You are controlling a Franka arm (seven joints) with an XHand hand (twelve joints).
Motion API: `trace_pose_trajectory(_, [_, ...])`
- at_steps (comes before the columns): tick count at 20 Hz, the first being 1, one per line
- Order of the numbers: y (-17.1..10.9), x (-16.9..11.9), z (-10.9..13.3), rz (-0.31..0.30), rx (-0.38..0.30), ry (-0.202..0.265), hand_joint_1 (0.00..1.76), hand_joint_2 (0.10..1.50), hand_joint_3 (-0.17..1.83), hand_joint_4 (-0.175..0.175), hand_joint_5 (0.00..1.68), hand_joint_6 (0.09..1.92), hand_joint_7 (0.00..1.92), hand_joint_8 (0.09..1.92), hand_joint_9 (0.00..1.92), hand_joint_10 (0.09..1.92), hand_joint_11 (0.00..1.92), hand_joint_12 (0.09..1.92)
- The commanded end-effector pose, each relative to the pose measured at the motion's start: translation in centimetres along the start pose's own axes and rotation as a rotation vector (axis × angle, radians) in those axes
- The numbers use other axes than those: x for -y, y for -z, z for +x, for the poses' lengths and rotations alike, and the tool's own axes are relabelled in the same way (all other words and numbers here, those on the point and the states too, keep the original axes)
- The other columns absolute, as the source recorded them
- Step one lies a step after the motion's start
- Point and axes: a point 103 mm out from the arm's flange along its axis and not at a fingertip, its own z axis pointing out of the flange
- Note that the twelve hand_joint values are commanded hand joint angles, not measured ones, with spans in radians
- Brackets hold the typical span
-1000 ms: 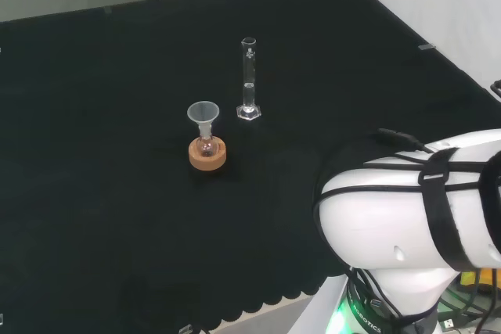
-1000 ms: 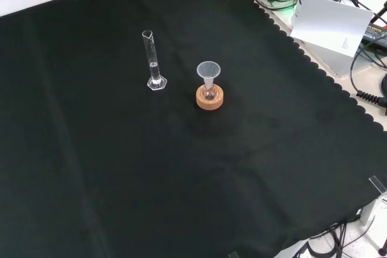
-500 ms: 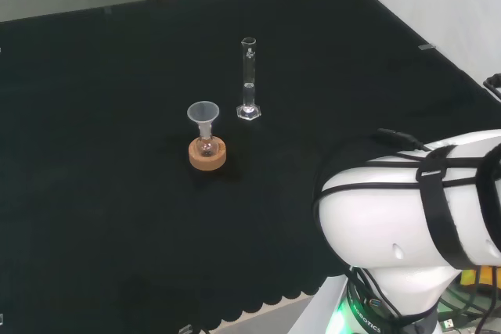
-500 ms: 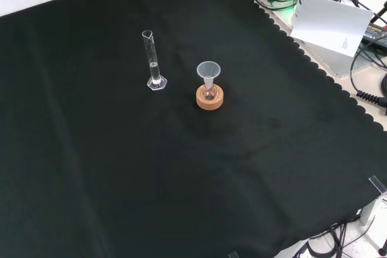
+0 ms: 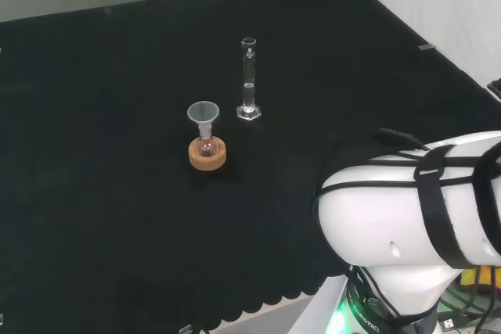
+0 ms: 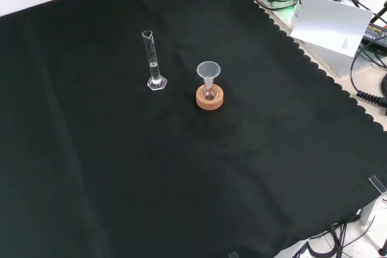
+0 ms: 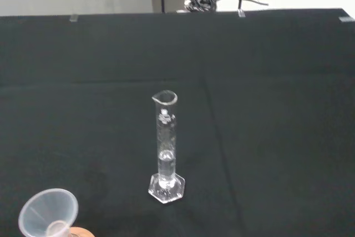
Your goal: Pick up the graduated cylinder.
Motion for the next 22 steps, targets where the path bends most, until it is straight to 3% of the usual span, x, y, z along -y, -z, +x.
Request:
trace_pose_trajectory(1, [-2.6, -1.0, -1.8, 0.03, -0.019, -0.053, 0.0, 1.37, 0.06, -0.024, 0.24, 0.09, 0.0, 0.37, 0.13, 0.69, 0.02, 1.4])
trace_pose_trajectory(6, [-4.7, -2.2, -3.3, 0.047, -0.027, -0.084, 0.0, 1.37, 0.06, -0.025, 0.24, 0.09, 0.0, 0.37, 0.13, 0.69, 0.02, 1.4])
trace_pose_trajectory(11, [-7.2, -4.4, -4.5, 0.058, -0.048, -0.079, 0.01, 1.36, 0.06, -0.033, 0.25, 0.09, 0.0, 0.41, 0.15, 0.68, 0.03, 1.4])
trace_pose_trajectory(22, [-13.5, -12.9, -7.4, 0.068, -0.138, -0.056, 0.09, 1.33, 0.05, -0.039, 0.26, 0.09, 0.0, 0.47, 0.17, 0.67, 0.04, 1.4])
